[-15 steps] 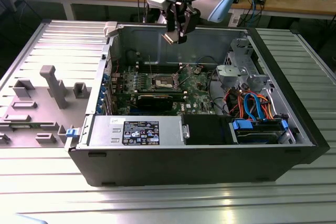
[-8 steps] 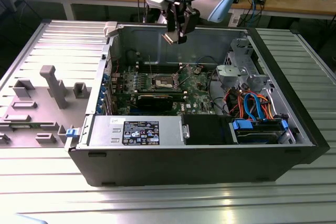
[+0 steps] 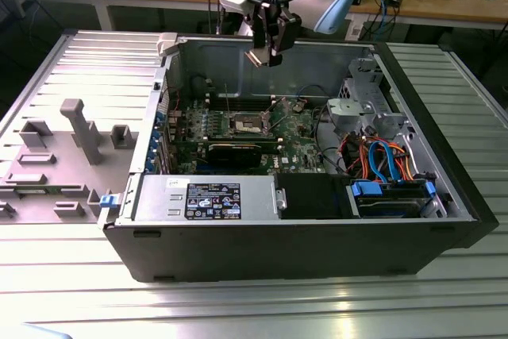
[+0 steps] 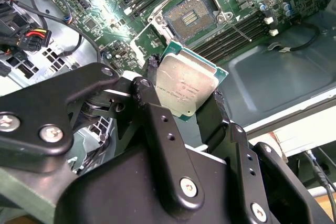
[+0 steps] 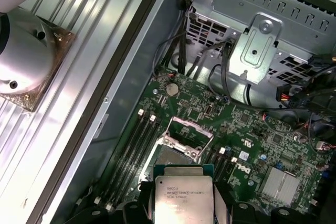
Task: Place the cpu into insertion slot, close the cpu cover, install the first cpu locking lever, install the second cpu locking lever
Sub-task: 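Place the cpu into insertion slot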
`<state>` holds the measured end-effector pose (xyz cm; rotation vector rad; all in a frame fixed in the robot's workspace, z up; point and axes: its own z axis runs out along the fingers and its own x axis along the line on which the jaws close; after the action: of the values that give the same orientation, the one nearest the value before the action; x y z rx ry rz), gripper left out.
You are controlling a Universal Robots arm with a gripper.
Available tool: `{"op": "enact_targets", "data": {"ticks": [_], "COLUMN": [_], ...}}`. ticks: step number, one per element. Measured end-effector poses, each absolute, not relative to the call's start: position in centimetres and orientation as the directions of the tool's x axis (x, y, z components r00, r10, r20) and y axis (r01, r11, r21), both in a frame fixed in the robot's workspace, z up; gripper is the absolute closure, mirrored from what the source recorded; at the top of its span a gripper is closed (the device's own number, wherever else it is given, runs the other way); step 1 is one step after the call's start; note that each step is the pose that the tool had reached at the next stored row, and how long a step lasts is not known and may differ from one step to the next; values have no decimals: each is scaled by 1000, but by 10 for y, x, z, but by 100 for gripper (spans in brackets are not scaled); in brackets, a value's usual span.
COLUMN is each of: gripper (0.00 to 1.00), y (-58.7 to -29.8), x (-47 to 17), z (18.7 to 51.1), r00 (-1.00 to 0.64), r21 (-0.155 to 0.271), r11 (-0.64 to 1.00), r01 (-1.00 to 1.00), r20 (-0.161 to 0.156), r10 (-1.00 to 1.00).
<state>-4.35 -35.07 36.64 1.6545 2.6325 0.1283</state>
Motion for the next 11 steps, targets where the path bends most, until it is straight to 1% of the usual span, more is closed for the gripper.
{"op": "enact_targets", "data": {"ticks": [11], "gripper": [46], "y": [-351], "x": [-43], "z": [366], "r00": [-402], "r21": [86], "r11": [399], "r01": [913], "r20": [19], "r10": [915]}}
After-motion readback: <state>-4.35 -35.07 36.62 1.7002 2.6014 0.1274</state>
